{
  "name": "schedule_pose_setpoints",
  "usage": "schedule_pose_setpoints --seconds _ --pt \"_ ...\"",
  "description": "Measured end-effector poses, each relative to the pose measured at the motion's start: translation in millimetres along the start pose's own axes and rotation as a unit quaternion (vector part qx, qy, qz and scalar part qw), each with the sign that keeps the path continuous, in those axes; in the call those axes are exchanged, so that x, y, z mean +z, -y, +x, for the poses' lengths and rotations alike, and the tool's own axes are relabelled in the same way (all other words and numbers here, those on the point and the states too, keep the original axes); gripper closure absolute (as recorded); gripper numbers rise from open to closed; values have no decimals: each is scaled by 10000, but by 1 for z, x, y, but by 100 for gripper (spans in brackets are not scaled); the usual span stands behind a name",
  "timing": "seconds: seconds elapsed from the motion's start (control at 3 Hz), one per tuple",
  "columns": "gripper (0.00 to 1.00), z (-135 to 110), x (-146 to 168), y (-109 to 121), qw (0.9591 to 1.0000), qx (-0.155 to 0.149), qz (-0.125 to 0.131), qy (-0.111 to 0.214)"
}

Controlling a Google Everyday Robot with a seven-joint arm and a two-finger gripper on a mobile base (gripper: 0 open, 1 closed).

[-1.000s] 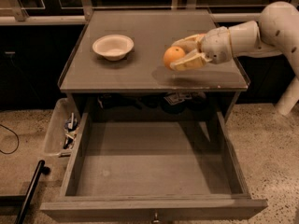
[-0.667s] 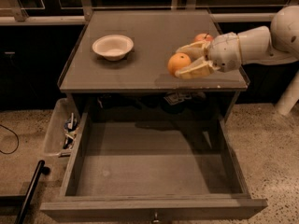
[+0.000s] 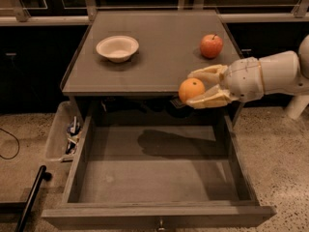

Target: Place orange into top drawer

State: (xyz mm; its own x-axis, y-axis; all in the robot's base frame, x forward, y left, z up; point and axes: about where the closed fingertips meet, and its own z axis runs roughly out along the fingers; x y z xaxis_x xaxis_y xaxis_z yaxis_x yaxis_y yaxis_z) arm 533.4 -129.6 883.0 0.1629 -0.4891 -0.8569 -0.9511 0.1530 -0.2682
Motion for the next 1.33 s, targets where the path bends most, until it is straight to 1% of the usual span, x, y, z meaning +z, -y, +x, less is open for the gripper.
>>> schedule_pose_setpoints --seconds 0.33,0.67,1.0,1.33 --pt "100 0 0 0 10000 0 -1 -2" --pt "100 2 17 0 9999 23 -51 -88" --pt "100 27 40 -21 9988 472 -72 -102" --pt "100 79 74 -68 9939 1055 -254 -221"
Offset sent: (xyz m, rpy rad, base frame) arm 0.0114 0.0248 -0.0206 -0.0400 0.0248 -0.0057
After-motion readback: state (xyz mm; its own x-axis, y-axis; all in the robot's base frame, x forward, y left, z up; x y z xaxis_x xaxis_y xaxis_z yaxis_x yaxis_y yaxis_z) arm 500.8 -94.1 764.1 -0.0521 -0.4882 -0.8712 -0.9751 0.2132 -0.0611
